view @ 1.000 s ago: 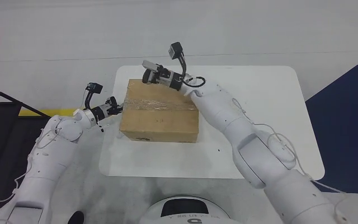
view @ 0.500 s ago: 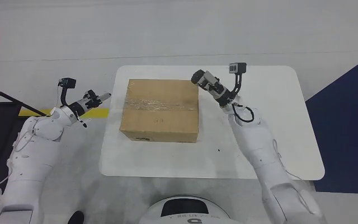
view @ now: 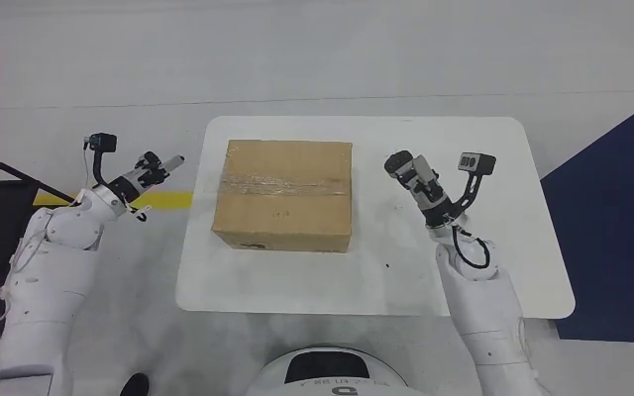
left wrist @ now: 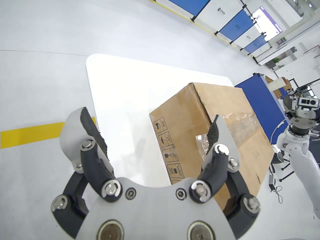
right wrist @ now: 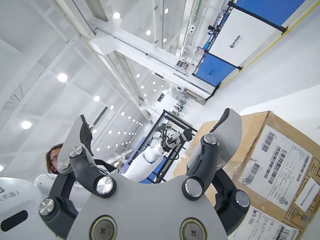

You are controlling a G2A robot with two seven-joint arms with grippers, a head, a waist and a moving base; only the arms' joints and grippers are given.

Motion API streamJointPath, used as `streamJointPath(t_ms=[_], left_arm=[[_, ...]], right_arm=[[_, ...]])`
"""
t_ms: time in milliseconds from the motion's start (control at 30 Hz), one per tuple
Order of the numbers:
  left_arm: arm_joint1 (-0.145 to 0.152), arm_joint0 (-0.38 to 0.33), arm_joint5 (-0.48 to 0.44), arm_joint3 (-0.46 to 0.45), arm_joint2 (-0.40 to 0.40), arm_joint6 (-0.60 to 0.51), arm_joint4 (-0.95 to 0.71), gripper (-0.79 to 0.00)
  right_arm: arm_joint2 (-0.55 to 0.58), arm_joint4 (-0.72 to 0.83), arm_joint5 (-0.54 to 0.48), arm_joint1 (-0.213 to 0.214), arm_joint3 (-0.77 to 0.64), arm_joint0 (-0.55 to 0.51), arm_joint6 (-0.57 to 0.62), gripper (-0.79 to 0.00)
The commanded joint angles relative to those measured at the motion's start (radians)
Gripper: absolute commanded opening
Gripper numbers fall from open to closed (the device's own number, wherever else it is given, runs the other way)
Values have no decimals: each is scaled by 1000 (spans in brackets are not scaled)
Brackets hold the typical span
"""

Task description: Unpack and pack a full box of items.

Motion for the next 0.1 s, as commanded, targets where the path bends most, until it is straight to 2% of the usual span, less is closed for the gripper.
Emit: streamJointPath(t_ms=[0,67], left_arm=[[0,0,0,0,0,0,0,-1],[0,0,0,0,0,0,0,-1]], right_arm=[[0,0,0,0,0,0,0,0],[0,0,0,0,0,0,0,0]])
